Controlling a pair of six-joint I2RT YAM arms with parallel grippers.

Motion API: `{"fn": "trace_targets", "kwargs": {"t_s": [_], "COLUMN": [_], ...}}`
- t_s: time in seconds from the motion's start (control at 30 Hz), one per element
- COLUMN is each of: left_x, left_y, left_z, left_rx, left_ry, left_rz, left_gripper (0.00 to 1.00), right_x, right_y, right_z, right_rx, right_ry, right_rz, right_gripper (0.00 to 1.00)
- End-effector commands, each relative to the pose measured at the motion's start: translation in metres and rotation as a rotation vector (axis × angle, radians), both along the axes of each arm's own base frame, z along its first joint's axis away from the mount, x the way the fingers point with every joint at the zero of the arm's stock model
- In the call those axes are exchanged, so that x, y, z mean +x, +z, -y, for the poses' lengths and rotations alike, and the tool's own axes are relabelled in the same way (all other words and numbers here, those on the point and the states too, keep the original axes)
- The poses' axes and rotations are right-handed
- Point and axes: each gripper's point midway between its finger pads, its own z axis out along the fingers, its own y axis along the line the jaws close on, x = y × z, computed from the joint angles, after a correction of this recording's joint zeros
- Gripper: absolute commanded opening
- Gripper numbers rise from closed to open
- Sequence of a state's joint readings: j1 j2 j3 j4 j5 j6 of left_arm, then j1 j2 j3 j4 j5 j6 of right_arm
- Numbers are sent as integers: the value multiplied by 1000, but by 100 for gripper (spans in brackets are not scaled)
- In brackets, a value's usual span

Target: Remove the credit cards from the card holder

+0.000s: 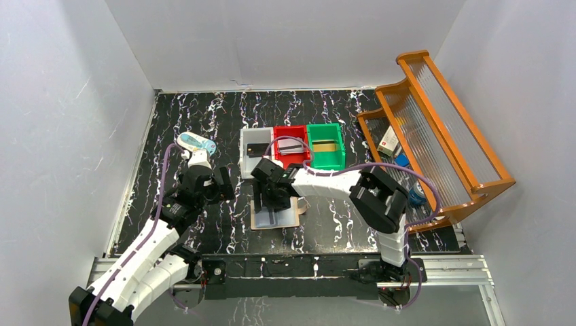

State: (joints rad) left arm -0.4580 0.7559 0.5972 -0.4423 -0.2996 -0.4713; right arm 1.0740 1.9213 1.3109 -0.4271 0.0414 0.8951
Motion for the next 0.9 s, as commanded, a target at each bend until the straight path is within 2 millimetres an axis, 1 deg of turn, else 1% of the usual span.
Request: {"fn": "trace_targets", "kwargs": {"t_s": [0.0, 0.2, 0.3, 0.47, 0.57, 0.67, 0.83, 0.87], "left_x": [1, 1, 1, 1, 0, 1, 0, 0], "left_y": [4, 6, 7, 7, 6, 7, 7, 7], "left_z": [-5, -7, -8, -7, -7, -6, -4, -3], "left_rx": [12, 13, 13, 11, 10, 8, 0, -3], "left_ry": [13, 22, 24, 22, 20, 16, 5, 2], "left_rz": [29, 39, 42, 41, 38, 39, 36, 36], "left_gripper": [98, 98, 98, 98, 98, 98, 98, 98], "right_x": [0, 1, 0, -11, -13, -12, -7, -10], "right_y": [-15, -17, -18, -10, -7, -1, 2, 3], "right_z": [9, 10, 8, -12, -18, -18, -12, -12], "right_rx": [-146, -188, -180, -32, 37, 96, 159, 178], "right_ry": [7, 7, 8, 52, 56, 45, 15, 19], "right_rz": [40, 64, 62, 30, 13, -4, -35, -52], "right_gripper": [75, 74, 73, 69, 67, 65, 65, 66]}}
